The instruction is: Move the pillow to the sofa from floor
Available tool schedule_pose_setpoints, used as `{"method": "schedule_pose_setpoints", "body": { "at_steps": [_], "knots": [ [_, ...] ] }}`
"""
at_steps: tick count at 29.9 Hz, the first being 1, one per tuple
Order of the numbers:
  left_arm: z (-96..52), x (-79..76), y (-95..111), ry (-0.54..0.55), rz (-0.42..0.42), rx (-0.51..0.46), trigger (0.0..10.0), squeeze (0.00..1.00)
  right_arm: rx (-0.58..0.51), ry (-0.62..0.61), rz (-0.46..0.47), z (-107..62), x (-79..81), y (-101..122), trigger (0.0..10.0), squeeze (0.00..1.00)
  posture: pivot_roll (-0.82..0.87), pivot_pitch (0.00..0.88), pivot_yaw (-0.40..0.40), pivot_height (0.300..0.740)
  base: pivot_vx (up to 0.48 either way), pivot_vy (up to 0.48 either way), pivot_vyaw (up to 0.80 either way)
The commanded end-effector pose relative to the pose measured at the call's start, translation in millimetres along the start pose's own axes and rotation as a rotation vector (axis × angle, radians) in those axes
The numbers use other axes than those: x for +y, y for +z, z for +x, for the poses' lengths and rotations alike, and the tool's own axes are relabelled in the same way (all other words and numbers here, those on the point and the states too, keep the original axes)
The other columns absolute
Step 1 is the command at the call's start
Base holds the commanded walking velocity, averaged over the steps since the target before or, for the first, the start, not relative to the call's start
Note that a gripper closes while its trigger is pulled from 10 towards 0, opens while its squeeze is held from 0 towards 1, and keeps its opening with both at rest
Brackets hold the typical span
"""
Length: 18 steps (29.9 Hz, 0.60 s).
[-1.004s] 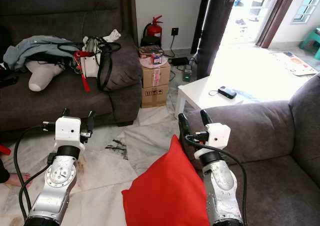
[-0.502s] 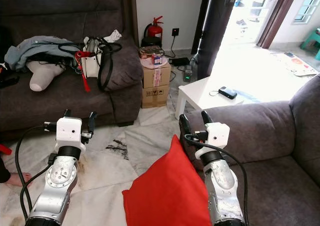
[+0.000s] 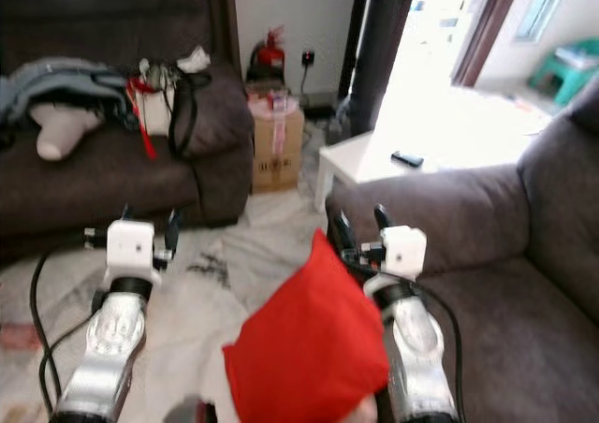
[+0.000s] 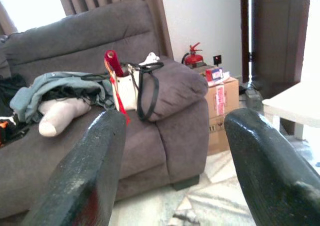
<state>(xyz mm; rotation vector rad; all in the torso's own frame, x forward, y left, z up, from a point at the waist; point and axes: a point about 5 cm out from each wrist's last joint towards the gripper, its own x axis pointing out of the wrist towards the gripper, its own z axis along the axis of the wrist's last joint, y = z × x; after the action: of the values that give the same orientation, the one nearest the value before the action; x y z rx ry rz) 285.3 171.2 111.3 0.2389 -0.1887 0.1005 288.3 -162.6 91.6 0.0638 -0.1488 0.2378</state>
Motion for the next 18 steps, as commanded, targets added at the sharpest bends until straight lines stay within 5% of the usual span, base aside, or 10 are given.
{"method": "schedule_pose_setpoints", "body": {
  "at_steps": [1,18],
  "knots": [
    [1.1,-3.0,4.9,-0.013,-0.014,-0.015,10.0,0.00,0.001,-0.007,-0.006,-0.8,-2.4,1.5,10.0,0.00,-0.04,0.000,-0.053,0.631,0.000,0.000,0.00],
    [-0.8,-4.5,2.5,-0.024,-0.023,0.004,10.0,0.00,0.015,-0.014,-0.004,-0.1,-2.5,-0.2,10.0,0.00,-0.04,0.000,-0.056,0.631,0.000,0.000,0.00]
  ]
}}
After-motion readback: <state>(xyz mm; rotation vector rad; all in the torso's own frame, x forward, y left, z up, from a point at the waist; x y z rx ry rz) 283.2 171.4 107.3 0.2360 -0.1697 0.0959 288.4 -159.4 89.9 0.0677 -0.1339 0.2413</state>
